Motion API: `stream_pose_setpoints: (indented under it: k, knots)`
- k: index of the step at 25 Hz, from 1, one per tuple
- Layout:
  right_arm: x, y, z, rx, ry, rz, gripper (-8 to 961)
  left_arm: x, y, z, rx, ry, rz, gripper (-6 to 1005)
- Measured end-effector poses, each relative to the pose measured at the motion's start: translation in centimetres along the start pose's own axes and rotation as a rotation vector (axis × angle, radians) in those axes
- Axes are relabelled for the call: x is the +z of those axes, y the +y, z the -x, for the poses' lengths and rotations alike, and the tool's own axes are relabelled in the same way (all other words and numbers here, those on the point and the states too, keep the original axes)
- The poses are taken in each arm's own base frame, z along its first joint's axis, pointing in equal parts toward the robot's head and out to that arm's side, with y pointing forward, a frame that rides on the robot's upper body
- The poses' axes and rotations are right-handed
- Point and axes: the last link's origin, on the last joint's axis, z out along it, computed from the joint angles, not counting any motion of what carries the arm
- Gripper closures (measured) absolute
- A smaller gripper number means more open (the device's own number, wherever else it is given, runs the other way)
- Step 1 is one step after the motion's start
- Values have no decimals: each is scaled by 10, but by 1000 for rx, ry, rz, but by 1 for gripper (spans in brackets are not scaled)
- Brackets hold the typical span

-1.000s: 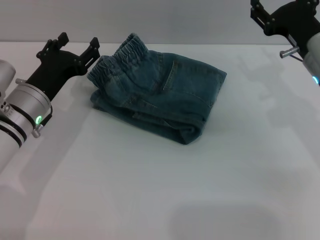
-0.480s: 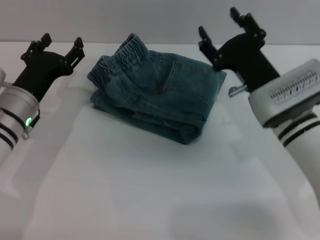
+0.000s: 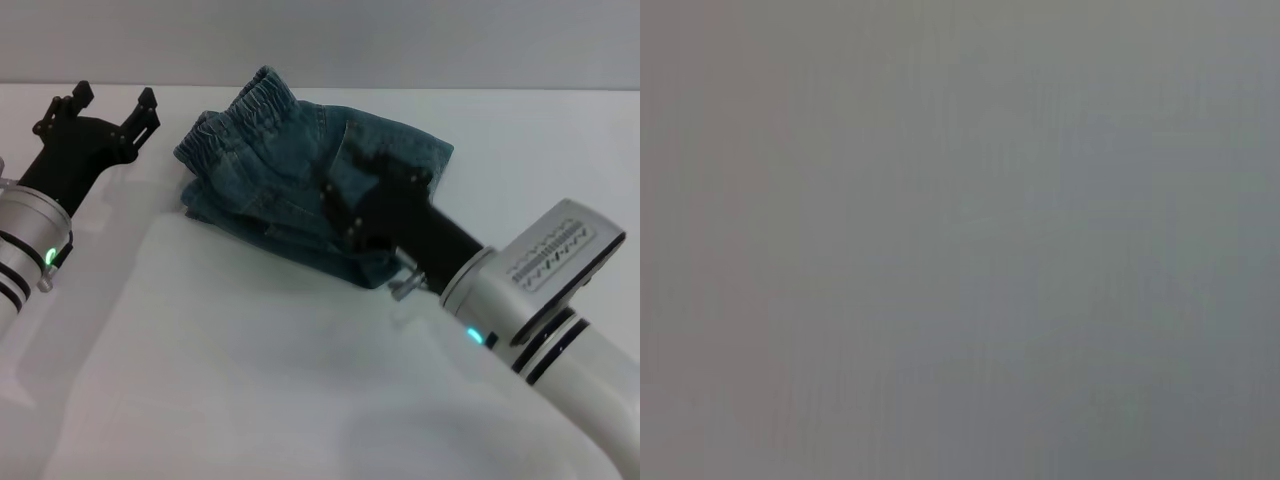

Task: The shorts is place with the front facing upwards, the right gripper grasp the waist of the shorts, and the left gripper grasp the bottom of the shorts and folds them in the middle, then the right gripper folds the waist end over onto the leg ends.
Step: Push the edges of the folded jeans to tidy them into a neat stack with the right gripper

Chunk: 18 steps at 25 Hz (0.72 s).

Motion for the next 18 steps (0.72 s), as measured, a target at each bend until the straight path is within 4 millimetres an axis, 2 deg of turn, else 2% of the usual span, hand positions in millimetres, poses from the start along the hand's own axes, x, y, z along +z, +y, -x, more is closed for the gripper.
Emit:
stream_pose_setpoints:
  k: [6,14,18]
  knots:
    - [-5,13,-17,77,99,61,583,-1,-1,1,-1,-2,-3,170]
    - [-12,8,-29,147,158,49,920,0,0,0,1,-1,-1,170]
    - [-13,1,-34,212,185,31,943,-1,-1,1,1,-2,-3,170]
